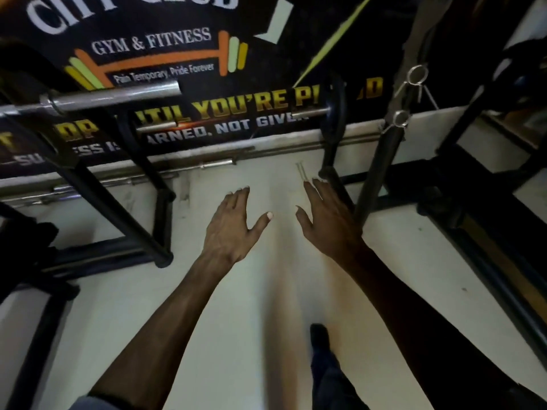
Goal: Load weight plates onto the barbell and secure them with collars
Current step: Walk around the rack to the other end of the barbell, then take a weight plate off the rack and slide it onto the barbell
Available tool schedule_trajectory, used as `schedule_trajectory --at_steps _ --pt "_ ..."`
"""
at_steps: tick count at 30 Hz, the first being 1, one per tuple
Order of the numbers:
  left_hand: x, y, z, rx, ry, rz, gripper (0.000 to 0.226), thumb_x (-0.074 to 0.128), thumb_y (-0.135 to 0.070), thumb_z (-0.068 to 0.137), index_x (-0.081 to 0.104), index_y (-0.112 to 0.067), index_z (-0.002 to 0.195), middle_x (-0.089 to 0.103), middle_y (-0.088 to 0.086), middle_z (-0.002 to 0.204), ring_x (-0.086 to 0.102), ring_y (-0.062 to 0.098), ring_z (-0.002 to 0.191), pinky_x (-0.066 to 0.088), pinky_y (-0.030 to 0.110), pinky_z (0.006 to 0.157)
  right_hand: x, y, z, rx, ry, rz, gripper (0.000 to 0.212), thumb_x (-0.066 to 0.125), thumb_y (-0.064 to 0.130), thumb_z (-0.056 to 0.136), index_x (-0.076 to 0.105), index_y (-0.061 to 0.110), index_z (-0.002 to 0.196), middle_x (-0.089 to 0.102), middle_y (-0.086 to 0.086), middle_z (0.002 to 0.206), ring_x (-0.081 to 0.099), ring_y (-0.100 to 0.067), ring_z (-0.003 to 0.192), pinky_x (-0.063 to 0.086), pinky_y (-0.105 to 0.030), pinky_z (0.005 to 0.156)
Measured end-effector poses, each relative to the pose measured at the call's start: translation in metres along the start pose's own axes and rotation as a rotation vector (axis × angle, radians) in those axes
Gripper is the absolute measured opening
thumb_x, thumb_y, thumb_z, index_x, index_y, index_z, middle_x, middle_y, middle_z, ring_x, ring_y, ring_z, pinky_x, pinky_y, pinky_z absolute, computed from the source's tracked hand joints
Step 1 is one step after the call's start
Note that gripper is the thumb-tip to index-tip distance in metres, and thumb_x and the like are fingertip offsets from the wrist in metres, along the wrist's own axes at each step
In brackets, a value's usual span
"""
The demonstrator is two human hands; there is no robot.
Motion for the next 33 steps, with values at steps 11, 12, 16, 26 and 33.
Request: schedule_trajectory --at_steps 11,12,16,26,33 --pt "0.009 0.044 0.199 -0.292 -0.111 0.000 0.088 0.040 -0.073 0.099 0.022 -0.017 0.164 0.032 0.006 0.168 0.028 0.026 0.156 0.033 0.047 0.124 0.041 -0.024 0.257 -0.229 0.147 0.106 0.064 0.042 0.045 0.107 0.025 0.017 0.162 0.021 -0.007 0.171 0.017 -0.025 0.159 0.028 -0.047 0.126" --pt "0.010 0.050 0.213 -0.314 -0.117 0.003 0.088 0.039 -0.073 0.099 0.021 -0.017 0.164 0.032 0.006 0.169 0.028 0.025 0.156 0.033 0.047 0.124 0.048 -0.023 0.277 -0.255 0.158 0.105 0.064 0.041 0.046 0.107 0.026 0.017 0.162 0.022 -0.007 0.171 0.017 -0.025 0.159 0.028 -0.047 0.126" --pt "0.018 0.079 0.267 -0.389 -0.146 0.017 0.087 0.039 -0.073 0.099 0.022 -0.017 0.164 0.033 0.007 0.168 0.027 0.026 0.157 0.032 0.046 0.123 0.082 -0.014 0.358 -0.328 0.200 0.116 0.064 0.041 0.047 0.107 0.027 0.017 0.162 0.024 -0.006 0.170 0.020 -0.024 0.158 0.030 -0.045 0.125" --pt "0.023 0.163 0.405 -0.553 -0.188 -0.012 0.081 0.043 -0.068 0.101 0.028 -0.015 0.161 0.037 0.006 0.165 0.033 0.027 0.154 0.037 0.048 0.121 0.150 0.037 0.535 -0.515 0.239 0.142 0.059 0.042 0.048 0.106 0.034 0.017 0.157 0.031 -0.004 0.165 0.033 -0.024 0.151 0.041 -0.045 0.117" --pt "0.017 0.215 0.479 -0.688 -0.225 -0.034 0.079 0.040 -0.067 0.101 0.027 -0.019 0.162 0.034 0.004 0.167 0.030 0.024 0.155 0.036 0.048 0.121 0.189 0.074 0.640 -0.649 0.297 0.145 0.062 0.043 0.047 0.107 0.032 0.014 0.158 0.031 -0.006 0.166 0.035 -0.026 0.151 0.040 -0.046 0.119"
Point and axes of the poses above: each hand's wrist, its own z-axis towards the middle knuckle, its own x-axis out of the palm, y = z × x, the point moved 10 cm from there along z, towards the middle knuckle
